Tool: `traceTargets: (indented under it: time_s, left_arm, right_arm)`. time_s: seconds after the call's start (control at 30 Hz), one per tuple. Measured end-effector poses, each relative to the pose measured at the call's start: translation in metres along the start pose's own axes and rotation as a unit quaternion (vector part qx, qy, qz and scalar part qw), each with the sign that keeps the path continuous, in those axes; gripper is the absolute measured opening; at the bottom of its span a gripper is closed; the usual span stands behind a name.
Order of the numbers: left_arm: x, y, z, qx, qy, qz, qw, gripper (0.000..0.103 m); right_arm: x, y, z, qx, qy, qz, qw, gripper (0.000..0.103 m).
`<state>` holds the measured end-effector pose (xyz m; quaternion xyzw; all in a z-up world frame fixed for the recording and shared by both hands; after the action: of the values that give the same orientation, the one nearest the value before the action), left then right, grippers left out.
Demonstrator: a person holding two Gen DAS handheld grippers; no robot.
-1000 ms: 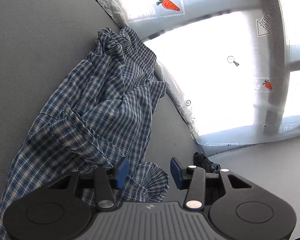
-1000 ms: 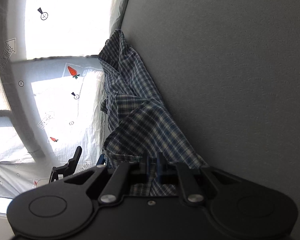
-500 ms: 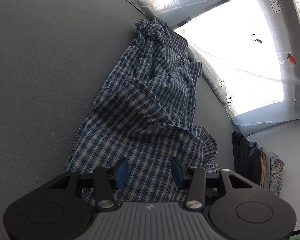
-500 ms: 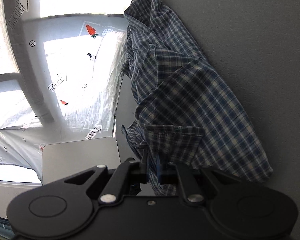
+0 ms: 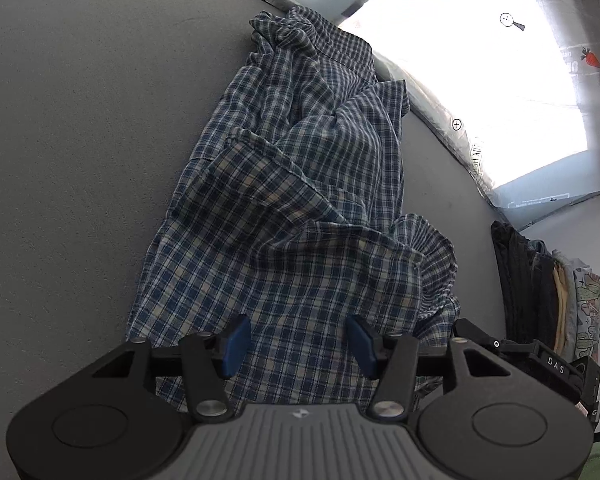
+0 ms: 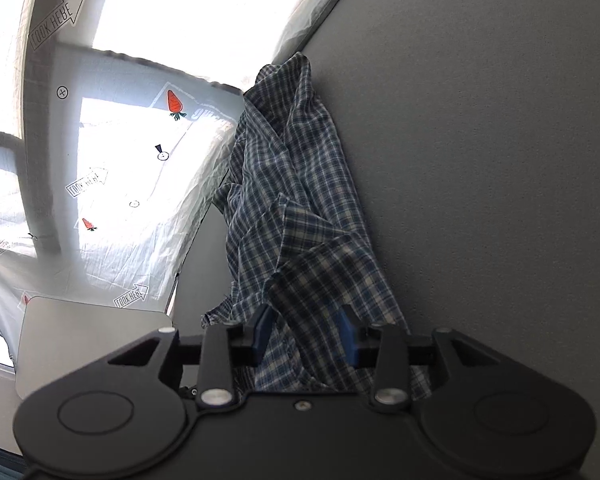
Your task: Fold clothes
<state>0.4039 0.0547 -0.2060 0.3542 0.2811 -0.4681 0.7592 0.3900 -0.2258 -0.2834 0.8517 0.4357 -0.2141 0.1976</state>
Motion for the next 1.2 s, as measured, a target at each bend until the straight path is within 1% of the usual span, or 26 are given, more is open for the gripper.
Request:
traceTargets:
  time_s: [0.1, 0.2, 0.23, 0.3, 0.33, 0.47, 0.57, 0.67, 0.77, 0.87, 0.93, 1.0, 1.03, 1.13, 1.2]
  left_arm:
    - [0.002, -0.001, -0.001, 0.002, 0.003, -0.003, 1.0, 0.055]
    - [-0.001, -0.001, -0.005, -0.006, 0.002, 0.001, 1.0, 0.055]
    - [-0.002, -0.001, -0.006, -0.008, 0.002, 0.002, 1.0, 0.055]
    - [-0.004, -0.001, -0.006, -0.011, 0.002, 0.005, 0.9999, 0.055]
    - [-0.004, 0.0, -0.007, -0.012, 0.002, 0.006, 0.9999, 0.055]
    - [-0.009, 0.003, -0.008, -0.02, 0.004, 0.015, 0.9997, 0.055]
    - [-0.015, 0.005, -0.012, -0.032, 0.003, 0.025, 0.9992, 0.055]
    - [-0.021, 0.008, -0.018, -0.048, 0.004, 0.035, 0.9982, 0.056]
    - [-0.026, 0.01, -0.022, -0.051, 0.009, 0.044, 0.9977, 0.057]
    - [-0.026, 0.011, -0.024, -0.057, 0.008, 0.045, 0.9973, 0.061]
    - [-0.026, 0.012, -0.026, -0.059, 0.009, 0.045, 0.9972, 0.061]
    - [-0.027, 0.013, -0.027, -0.061, 0.011, 0.046, 0.997, 0.061]
    - [-0.028, 0.013, -0.028, -0.063, 0.011, 0.047, 0.9968, 0.061]
    - [-0.035, 0.011, -0.03, -0.073, 0.01, 0.055, 0.9958, 0.063]
    - [-0.041, 0.009, -0.031, -0.082, 0.008, 0.062, 0.9946, 0.066]
  right_arm:
    - [0.006, -0.014, 0.001, 0.005, 0.017, -0.028, 0.999, 0.041]
    - [0.009, -0.02, -0.011, -0.002, 0.053, -0.049, 0.997, 0.04]
    - [0.011, -0.022, -0.017, -0.006, 0.067, -0.059, 0.996, 0.039]
    - [0.016, -0.027, -0.028, -0.01, 0.091, -0.082, 0.992, 0.03]
    - [0.019, -0.03, -0.032, -0.008, 0.1, -0.093, 0.991, 0.03]
    - [0.041, -0.036, -0.046, 0.02, 0.127, -0.133, 0.983, 0.029]
    - [0.057, -0.034, -0.053, 0.056, 0.142, -0.143, 0.978, 0.029]
    - [0.069, -0.028, -0.061, 0.093, 0.149, -0.143, 0.974, 0.029]
    - [0.075, -0.022, -0.071, 0.094, 0.153, -0.139, 0.974, 0.03]
    - [0.088, -0.018, -0.067, 0.089, 0.121, -0.14, 0.979, 0.029]
    - [0.095, -0.016, -0.061, 0.086, 0.096, -0.134, 0.983, 0.029]
    - [0.097, -0.013, -0.055, 0.085, 0.075, -0.115, 0.987, 0.029]
    - [0.093, -0.011, -0.055, 0.083, 0.076, -0.104, 0.988, 0.029]
    - [0.071, -0.002, -0.059, 0.071, 0.088, -0.059, 0.992, 0.037]
    - [0.05, 0.001, -0.06, 0.062, 0.095, -0.026, 0.993, 0.043]
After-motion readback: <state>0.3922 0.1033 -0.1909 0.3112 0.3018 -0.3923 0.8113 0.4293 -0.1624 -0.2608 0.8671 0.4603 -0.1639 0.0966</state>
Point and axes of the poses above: each gripper's, at about its wrist camera, not at the fingertips, and x roughly the way its jaws point, z to its right, y to its top, the point moved 8 cm from there along x, roughly the way its jaws point, and after that the axes turned 1 degree about -y, right-handed, at the moved point
